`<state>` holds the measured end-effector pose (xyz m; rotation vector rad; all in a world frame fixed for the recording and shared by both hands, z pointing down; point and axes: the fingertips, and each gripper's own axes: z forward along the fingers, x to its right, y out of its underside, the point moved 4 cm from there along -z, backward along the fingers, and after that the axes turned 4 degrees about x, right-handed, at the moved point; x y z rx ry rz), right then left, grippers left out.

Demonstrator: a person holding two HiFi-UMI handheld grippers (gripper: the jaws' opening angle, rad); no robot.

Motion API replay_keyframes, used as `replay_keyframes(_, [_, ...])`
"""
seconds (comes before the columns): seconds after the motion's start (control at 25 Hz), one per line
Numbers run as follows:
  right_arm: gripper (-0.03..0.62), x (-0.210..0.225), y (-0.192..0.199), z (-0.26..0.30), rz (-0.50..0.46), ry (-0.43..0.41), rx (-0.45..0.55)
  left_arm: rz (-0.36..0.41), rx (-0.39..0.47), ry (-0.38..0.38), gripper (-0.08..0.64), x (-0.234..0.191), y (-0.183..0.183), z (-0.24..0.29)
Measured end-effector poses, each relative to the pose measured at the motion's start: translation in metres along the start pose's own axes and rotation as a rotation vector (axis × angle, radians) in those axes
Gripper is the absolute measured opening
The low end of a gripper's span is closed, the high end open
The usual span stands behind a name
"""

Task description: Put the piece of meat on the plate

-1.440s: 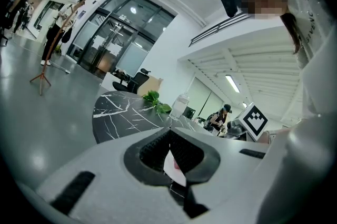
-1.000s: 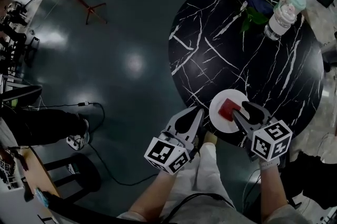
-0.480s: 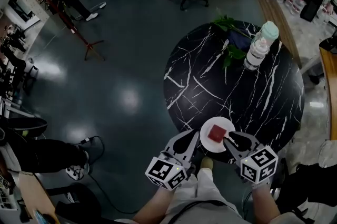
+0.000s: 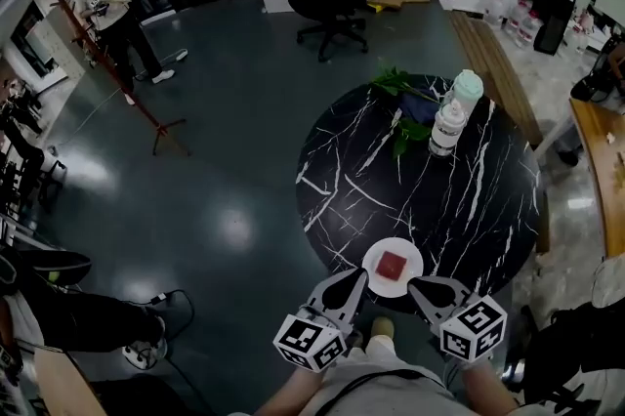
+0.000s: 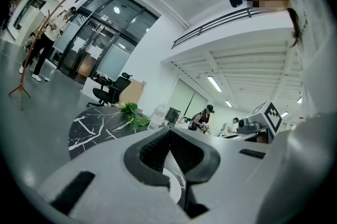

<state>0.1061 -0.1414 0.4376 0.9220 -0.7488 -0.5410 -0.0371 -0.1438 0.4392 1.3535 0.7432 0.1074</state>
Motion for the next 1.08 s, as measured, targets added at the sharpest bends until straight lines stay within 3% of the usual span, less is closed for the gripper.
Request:
replay_keyframes(0.4, [0.012,-0.006,-0.009,-0.012,-0.063,0.038,0.019,0.015,0.036,0.001,0.009,-0.007,-0.014,-0.003])
replay_keyframes(1.08, [0.012,-0.022,0.001,-0.005,-0.048,0.034,-0.007,-0.001,0.029,-0.011,0.008,-0.022,-0.012,-0.018])
